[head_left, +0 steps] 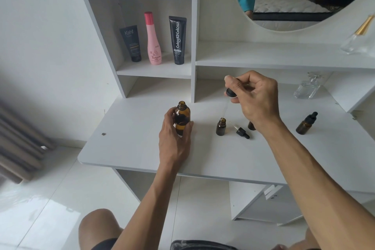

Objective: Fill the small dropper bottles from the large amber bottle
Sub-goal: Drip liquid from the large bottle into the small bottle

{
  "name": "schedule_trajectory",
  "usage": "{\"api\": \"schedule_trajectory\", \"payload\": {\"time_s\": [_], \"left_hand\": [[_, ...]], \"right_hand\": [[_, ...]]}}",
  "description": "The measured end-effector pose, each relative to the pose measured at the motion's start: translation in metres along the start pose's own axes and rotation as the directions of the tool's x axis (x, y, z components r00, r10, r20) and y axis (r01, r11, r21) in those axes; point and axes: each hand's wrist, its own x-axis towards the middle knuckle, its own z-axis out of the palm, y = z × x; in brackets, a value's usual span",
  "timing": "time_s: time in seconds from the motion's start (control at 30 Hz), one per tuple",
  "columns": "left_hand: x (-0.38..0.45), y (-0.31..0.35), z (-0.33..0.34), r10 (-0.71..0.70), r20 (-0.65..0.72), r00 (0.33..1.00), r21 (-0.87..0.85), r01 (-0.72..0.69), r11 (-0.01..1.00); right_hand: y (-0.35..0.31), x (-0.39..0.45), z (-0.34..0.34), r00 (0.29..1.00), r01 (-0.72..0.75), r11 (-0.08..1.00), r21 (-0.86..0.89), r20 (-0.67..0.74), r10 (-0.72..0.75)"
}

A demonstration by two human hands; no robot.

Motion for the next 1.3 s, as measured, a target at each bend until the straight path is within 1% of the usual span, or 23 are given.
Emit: {"api": "schedule_trajectory", "payload": {"time_s": [0.2,0.33,0.5,0.93,1.1,1.2,1.3], "left_hand": [[0.0,0.001,-0.002,-0.005,0.001,1.0,0.008,0.005,1.0],[-0.001,0.002,-0.002,-0.013,0.007,1.0,0.003,0.013,1.0],[-0.001,0.004,-0.002,-0.02,0.004,1.0,-0.008,0.02,1.0],[-0.001,0.004,-0.002,-0.029,0.021,0.999,0.003,0.029,1.0],[-0.001,0.003,-0.003,-0.023,0.023,0.999,0.003,0.023,1.0],[-0.001,0.004,-0.004,-0.013,0.027,1.0,0.008,0.013,1.0],[-0.001,0.003,-0.004,-0.007,0.028,1.0,0.016,0.006,1.0]], "right_hand": [[-0.03,0.006,0.022,0.999,0.033,0.979,0.2,0.004,-0.035],[-0.047,0.012,0.048,0.997,0.057,0.966,0.251,0.041,-0.07],[-0.045,0.015,0.067,0.992,0.076,0.974,0.212,0.08,-0.094],[-0.038,0.021,0.079,0.99,0.076,0.98,0.183,0.105,-0.096],[-0.018,0.015,0.089,0.979,0.089,0.993,0.078,0.176,-0.101],[-0.005,0.008,0.092,0.967,0.045,0.997,0.065,0.249,-0.06],[0.006,0.003,0.093,0.958,0.029,1.0,0.011,0.286,-0.031]]}}
